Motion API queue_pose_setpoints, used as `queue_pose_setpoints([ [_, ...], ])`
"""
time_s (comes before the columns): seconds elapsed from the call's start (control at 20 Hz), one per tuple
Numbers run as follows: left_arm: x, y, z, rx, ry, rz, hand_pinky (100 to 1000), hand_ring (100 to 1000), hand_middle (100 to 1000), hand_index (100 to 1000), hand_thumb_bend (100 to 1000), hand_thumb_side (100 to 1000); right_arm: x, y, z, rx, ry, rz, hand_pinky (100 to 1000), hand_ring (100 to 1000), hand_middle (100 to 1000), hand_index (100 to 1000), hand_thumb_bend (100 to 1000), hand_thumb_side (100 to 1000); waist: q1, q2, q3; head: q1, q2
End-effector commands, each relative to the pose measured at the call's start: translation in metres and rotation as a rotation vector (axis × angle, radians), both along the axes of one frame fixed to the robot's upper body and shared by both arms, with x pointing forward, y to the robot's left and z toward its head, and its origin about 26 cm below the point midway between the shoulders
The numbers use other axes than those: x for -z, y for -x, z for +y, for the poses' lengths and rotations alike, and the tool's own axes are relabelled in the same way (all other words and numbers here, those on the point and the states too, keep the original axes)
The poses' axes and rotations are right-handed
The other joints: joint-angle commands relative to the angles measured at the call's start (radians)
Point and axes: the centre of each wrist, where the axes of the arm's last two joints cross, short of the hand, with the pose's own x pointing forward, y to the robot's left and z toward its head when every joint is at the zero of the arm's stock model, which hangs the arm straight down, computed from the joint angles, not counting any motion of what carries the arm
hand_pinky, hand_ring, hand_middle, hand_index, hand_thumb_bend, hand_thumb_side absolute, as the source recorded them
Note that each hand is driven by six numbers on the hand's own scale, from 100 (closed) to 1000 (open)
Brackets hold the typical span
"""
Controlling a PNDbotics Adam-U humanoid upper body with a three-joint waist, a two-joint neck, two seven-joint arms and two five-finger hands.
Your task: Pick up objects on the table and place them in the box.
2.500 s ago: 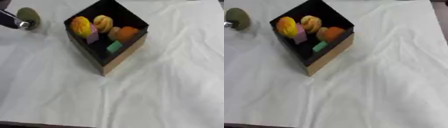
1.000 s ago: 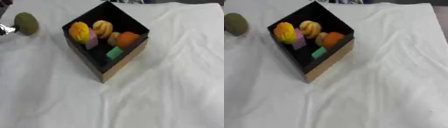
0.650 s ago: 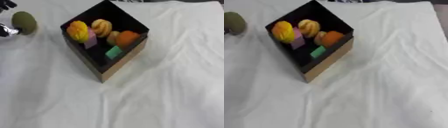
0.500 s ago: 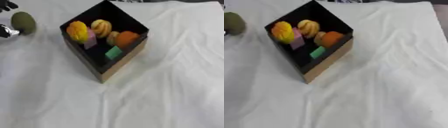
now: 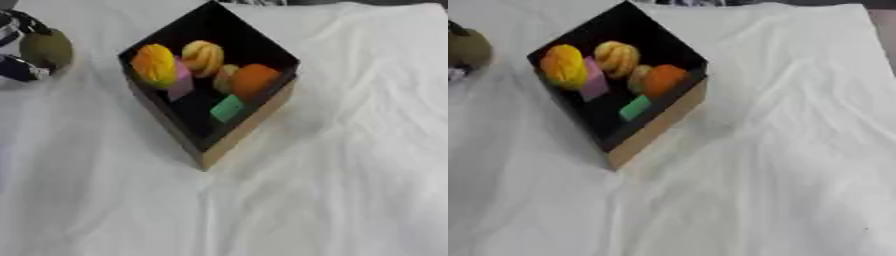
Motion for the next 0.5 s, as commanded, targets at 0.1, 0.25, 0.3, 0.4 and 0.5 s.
queue_pose_setpoints([
  [0.1,-0.0127,0.0022,0.0023,-0.066,-0.114,-0.078,764,771,720,767,370,100,-0.0088,0.0047,-0.0005,0.001,0.010,-0.026,886,872,694,754,100,458,0.007,-0.009,-0.004,0.007,-0.015],
  [0.25,-0.0096,-0.0002,-0.0005,-0.080,-0.148,-0.103,745,739,678,738,265,100,-0.0078,0.0045,-0.0005,-0.001,0.006,-0.022,886,872,693,753,100,461,0.006,-0.010,-0.009,0.013,-0.019],
  [0.3,-0.0087,-0.0008,-0.0009,-0.083,-0.150,-0.108,734,717,653,717,248,100,-0.0075,0.0045,-0.0007,-0.001,0.005,-0.020,886,873,693,753,100,463,0.005,-0.010,-0.010,0.014,-0.020],
  [0.4,-0.0087,-0.0014,-0.0015,-0.094,-0.151,-0.125,701,668,605,677,260,100,-0.0068,0.0045,-0.0010,0.000,0.002,-0.019,886,872,693,753,100,470,0.005,-0.010,-0.012,0.015,-0.020],
  [0.5,-0.0089,-0.0017,-0.0029,-0.106,-0.158,-0.164,662,618,553,624,334,100,-0.0057,0.0043,-0.0011,0.000,-0.002,-0.014,887,872,692,753,100,508,0.006,-0.010,-0.013,0.015,-0.019],
])
